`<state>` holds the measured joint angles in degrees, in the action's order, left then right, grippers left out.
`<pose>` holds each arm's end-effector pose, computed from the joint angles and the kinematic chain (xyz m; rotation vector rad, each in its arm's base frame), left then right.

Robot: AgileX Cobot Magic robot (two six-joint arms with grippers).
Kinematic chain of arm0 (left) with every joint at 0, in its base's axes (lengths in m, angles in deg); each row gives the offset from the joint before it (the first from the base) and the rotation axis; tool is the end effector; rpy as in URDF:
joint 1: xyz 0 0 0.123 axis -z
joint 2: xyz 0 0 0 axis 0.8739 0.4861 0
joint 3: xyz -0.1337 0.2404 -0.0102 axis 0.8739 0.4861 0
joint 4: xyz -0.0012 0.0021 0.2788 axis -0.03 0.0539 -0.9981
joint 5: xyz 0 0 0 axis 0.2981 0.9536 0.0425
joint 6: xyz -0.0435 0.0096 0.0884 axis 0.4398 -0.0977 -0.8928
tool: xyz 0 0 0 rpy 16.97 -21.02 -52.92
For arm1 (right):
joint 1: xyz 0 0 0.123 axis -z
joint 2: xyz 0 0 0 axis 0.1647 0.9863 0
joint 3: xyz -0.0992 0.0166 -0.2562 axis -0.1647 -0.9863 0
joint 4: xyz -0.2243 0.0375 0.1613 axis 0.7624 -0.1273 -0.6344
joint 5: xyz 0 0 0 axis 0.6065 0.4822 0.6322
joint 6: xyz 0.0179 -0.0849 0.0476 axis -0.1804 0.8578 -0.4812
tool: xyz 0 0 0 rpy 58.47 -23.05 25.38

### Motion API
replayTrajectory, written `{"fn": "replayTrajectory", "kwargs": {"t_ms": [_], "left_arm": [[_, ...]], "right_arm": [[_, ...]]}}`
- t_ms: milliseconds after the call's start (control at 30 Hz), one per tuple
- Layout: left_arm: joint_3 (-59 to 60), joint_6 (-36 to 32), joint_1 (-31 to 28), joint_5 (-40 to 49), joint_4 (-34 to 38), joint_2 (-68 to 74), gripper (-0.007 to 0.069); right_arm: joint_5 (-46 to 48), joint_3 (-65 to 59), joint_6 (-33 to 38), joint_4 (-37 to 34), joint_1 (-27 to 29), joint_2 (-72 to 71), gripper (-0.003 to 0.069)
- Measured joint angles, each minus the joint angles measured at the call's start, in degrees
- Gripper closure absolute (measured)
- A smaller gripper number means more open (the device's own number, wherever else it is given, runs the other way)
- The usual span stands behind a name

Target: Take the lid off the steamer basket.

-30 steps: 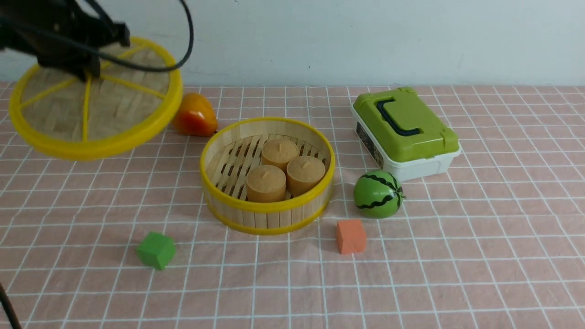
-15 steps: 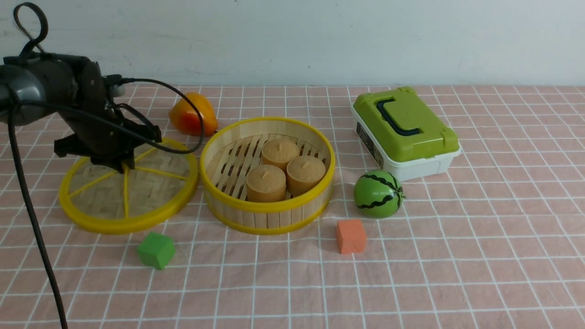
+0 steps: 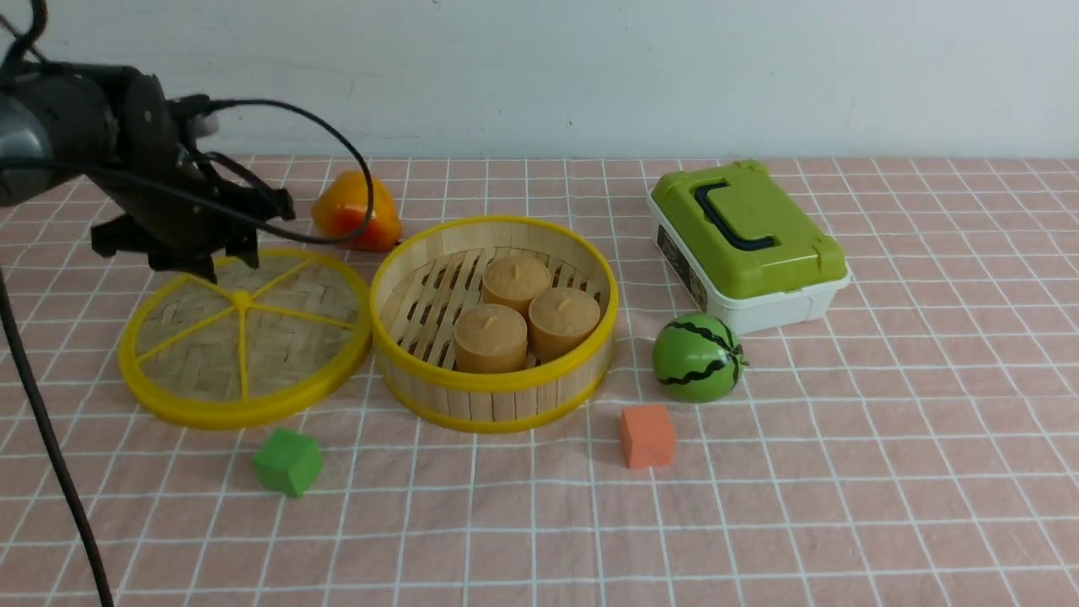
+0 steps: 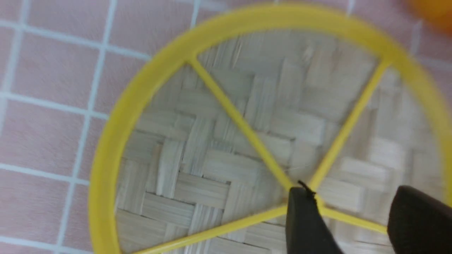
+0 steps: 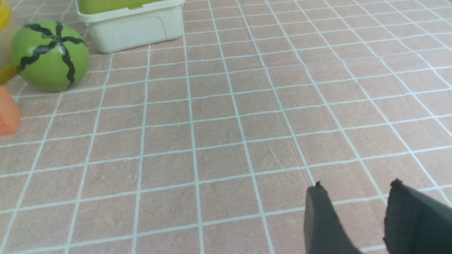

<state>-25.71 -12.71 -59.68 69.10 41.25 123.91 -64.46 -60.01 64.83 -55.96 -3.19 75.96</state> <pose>0.4827 -0.0079 0.2420 -0.3568 2.4478 -0.1064 0.0965 -0.0098 0.1707 0.2051 1.8654 0.0099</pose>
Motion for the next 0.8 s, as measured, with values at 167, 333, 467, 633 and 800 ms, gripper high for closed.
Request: {"fn": "replayTrajectory", "kwargs": {"t_ms": [167, 333, 467, 633, 800], "left_arm": [[0.0, -0.2, 0.0, 0.6, 1.4, -13.1, 0.0557], [3.6, -4.4, 0.0, 1.0, 6.6, -31.0, 0.0637], [11.7, -9.4, 0.0, -0.5, 10.2, -42.7, 0.0637], [31.2, -14.8, 0.0, -2.4, 15.1, -62.4, 0.0637], [49.8, -20.7, 0.0, -4.5, 18.7, -78.0, 0.0637]], "right_arm": [[0.0, 0.0, 0.0, 0.0, 0.0, 0.0, 0.0417], [0.0, 0.0, 0.0, 0.0, 0.0, 0.0, 0.0417], [0.0, 0.0, 0.0, 0.0, 0.0, 0.0, 0.0417], [0.0, 0.0, 0.0, 0.0, 0.0, 0.0, 0.0417], [0.0, 0.0, 0.0, 0.0, 0.0, 0.0, 0.0417]]}}
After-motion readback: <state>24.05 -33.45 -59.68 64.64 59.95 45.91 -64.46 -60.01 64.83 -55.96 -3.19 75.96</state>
